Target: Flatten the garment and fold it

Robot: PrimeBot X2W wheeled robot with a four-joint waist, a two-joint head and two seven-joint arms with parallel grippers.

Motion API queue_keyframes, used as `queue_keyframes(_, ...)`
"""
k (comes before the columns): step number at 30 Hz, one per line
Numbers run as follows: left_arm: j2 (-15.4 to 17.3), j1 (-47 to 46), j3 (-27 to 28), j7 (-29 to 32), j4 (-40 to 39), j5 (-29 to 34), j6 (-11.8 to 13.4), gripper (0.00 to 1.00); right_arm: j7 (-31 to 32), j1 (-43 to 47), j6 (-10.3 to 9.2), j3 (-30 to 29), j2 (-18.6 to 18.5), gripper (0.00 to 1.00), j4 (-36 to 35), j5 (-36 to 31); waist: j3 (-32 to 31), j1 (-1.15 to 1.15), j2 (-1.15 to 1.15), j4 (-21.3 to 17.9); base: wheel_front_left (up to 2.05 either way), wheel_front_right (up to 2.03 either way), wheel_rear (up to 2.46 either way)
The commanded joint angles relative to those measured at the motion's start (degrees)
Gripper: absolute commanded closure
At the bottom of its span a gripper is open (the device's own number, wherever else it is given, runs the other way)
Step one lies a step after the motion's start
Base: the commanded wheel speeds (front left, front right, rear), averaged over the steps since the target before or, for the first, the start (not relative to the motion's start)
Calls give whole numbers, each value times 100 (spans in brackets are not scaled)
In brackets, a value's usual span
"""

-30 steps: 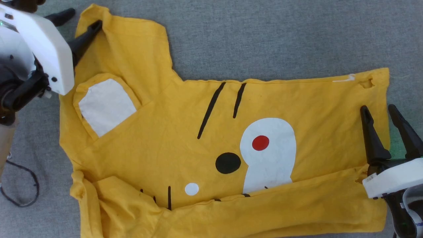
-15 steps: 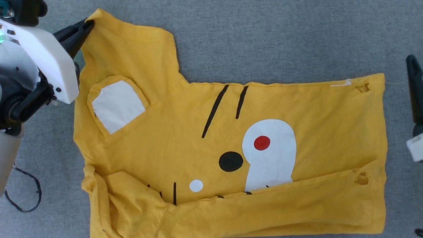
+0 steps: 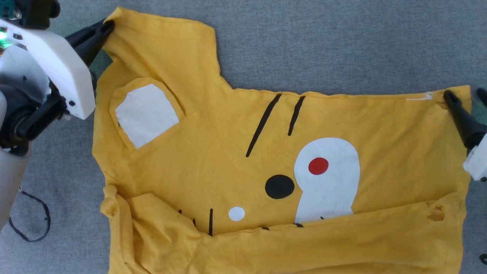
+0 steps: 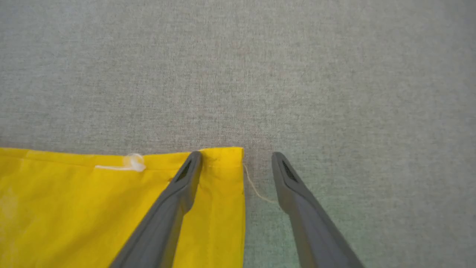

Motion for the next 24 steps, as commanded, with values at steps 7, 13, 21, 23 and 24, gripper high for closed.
queue_keyframes(7, 18, -104, -5, 8, 16, 11, -5, 100, 559, 91, -5, 33, 130, 91, 66, 134, 50, 0, 0, 19, 0, 0, 0)
queue_keyframes(13, -34, -142, 65, -298, -8, 44, -1, 100, 333, -52, -5, -50, 163, 100, 13, 28, 10, 0, 0, 19, 0, 0, 0)
queue_keyframes(21, -61, 157, 436, -1281, -34, 53, 59, 100, -423, -102, -5, -251, 109, 100, 138, -217, -492, 0, 0, 68, 0, 0, 0)
queue_keyframes(23, -33, 334, 528, -1513, -111, 46, 75, 100, -570, -14, -5, -286, 90, 100, 148, -220, -647, 0, 0, 108, 0, 0, 0)
queue_keyframes(24, -21, 442, 577, -1622, -164, 28, 86, 100, -632, 38, -5, -308, 92, 100, 149, -216, -716, 0, 0, 128, 0, 0, 0)
